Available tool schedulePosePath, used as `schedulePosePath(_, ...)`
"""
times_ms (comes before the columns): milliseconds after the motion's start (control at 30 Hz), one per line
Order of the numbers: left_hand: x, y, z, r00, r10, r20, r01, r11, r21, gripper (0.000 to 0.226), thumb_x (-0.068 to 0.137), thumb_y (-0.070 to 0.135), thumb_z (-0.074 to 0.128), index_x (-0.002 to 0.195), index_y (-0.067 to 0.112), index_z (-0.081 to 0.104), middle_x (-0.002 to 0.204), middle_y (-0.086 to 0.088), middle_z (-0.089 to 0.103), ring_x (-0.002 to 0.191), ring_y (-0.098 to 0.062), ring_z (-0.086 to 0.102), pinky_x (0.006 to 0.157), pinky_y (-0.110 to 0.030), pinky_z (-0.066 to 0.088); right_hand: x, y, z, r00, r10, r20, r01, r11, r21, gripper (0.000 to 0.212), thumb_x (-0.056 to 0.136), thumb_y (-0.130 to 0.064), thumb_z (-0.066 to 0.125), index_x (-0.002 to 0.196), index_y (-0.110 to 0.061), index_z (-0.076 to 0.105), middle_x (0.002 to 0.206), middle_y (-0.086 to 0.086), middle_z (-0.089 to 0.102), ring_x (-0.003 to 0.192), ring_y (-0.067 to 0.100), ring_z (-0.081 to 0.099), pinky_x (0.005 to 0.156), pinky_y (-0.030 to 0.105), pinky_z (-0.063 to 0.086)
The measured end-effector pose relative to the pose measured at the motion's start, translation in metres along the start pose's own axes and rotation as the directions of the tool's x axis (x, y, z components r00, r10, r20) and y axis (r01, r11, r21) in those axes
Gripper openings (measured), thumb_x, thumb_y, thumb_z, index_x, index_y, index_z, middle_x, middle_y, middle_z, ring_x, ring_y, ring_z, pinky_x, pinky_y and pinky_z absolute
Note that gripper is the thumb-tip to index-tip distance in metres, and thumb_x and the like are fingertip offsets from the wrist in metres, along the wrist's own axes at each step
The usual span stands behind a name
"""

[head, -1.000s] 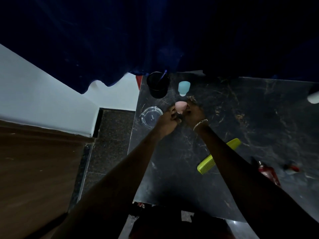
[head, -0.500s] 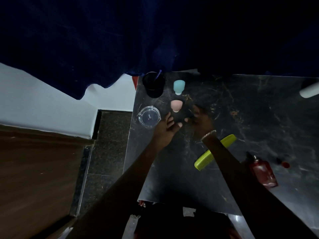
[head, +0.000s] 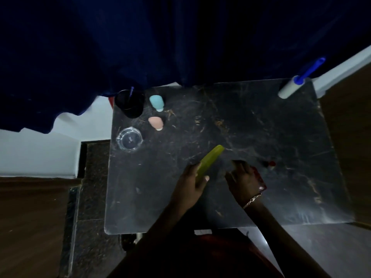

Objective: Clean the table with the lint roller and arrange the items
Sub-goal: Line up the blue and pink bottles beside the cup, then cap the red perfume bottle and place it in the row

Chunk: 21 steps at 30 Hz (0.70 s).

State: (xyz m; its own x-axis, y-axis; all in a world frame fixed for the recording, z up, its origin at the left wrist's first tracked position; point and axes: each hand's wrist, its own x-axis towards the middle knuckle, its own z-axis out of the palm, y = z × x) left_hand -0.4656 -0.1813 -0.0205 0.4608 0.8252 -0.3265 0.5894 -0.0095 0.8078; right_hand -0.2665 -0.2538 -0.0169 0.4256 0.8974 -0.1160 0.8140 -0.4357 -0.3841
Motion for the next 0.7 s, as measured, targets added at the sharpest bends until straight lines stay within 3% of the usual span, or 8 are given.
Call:
schedulePosePath(100,0.003,0.023,0.040,0.988,-0.139,0.073,0.148,0.980,-0.134,0.052,0.096,0.038,0.069,0.141,0.015,0.058,0.122,0.002,0.067,0.102,-0.010,0.068,0.092,-0.029,0.057,-0.006,0.043,0.000,0.998,0.005,0.061,0.006,0.983,-0.183,0.035,0.094,-0.046,0.047,0.111,-0.024,0.067,0.114,0.003,0.063,0.105,0.031,0.054,0.088,0.041,0.046)
schedulePosePath(167,0.009,0.036,0.065,0.962,-0.239,0.131,0.262,0.944,-0.202,0.047,0.097,0.030,0.070,0.138,0.011,0.059,0.117,-0.001,0.070,0.100,-0.012,0.069,0.087,-0.019,0.053,-0.005,0.067,0.000,0.983,0.120,0.138,-0.080,0.960,-0.268,0.038,0.092,-0.058,0.043,0.109,-0.031,0.064,0.106,-0.003,0.064,0.099,0.028,0.055,0.083,0.037,0.045)
schedulePosePath(200,0.012,0.042,0.078,0.949,-0.277,0.150,0.306,0.924,-0.230,0.046,0.097,0.028,0.070,0.137,0.008,0.059,0.117,-0.005,0.072,0.101,-0.016,0.071,0.086,-0.021,0.054,-0.006,0.075,-0.004,0.969,0.179,0.172,-0.130,0.956,-0.264,0.041,0.091,-0.061,0.042,0.109,-0.031,0.062,0.102,-0.003,0.065,0.097,0.028,0.056,0.082,0.036,0.045)
schedulePosePath(333,0.021,0.054,0.127,0.880,-0.420,0.220,0.472,0.827,-0.306,0.041,0.092,0.033,0.075,0.122,0.007,0.065,0.116,-0.016,0.074,0.105,-0.030,0.072,0.093,-0.043,0.059,-0.005,0.092,-0.022,0.931,0.203,0.303,-0.181,0.978,-0.101,0.048,0.085,-0.050,0.043,0.112,-0.017,0.064,0.105,0.012,0.067,0.099,0.036,0.059,0.086,0.039,0.047)
schedulePosePath(467,0.026,0.069,0.156,0.843,-0.489,0.221,0.534,0.717,-0.449,0.031,0.084,0.038,0.075,0.103,0.014,0.076,0.104,-0.009,0.079,0.100,-0.029,0.075,0.085,-0.040,0.060,-0.002,0.098,-0.027,0.923,0.201,0.328,-0.220,0.975,0.019,0.046,0.087,-0.049,0.052,0.107,-0.009,0.066,0.102,0.016,0.070,0.096,0.034,0.065,0.081,0.035,0.050)
schedulePosePath(567,0.027,0.079,0.162,0.823,-0.531,0.203,0.552,0.659,-0.511,0.017,0.090,0.020,0.076,0.106,0.014,0.077,0.102,-0.007,0.078,0.096,-0.027,0.074,0.090,-0.044,0.061,-0.002,0.108,-0.026,0.918,0.167,0.360,-0.210,0.974,0.082,0.050,0.083,-0.052,0.051,0.102,-0.009,0.067,0.101,0.013,0.070,0.094,0.030,0.066,0.076,0.028,0.047)
schedulePosePath(633,0.027,0.086,0.164,0.827,-0.530,0.188,0.540,0.655,-0.529,0.016,0.089,0.013,0.076,0.104,0.018,0.078,0.101,-0.012,0.079,0.086,-0.026,0.076,0.078,-0.038,0.063,-0.005,0.106,-0.034,0.911,0.144,0.387,-0.204,0.972,0.120,0.032,0.086,-0.038,0.062,0.097,-0.009,0.070,0.098,0.007,0.072,0.091,0.023,0.067,0.066,0.010,0.039)
schedulePosePath(700,0.024,0.091,0.164,0.826,-0.539,0.164,0.529,0.641,-0.556,0.024,0.087,0.009,0.077,0.111,0.017,0.077,0.102,-0.014,0.079,0.076,-0.022,0.074,0.062,-0.028,0.060,-0.007,0.107,-0.036,0.911,0.080,0.405,-0.169,0.967,0.189,0.019,0.087,-0.024,0.067,0.096,-0.009,0.073,0.096,0.001,0.071,0.089,0.016,0.066,0.064,0.003,0.035)
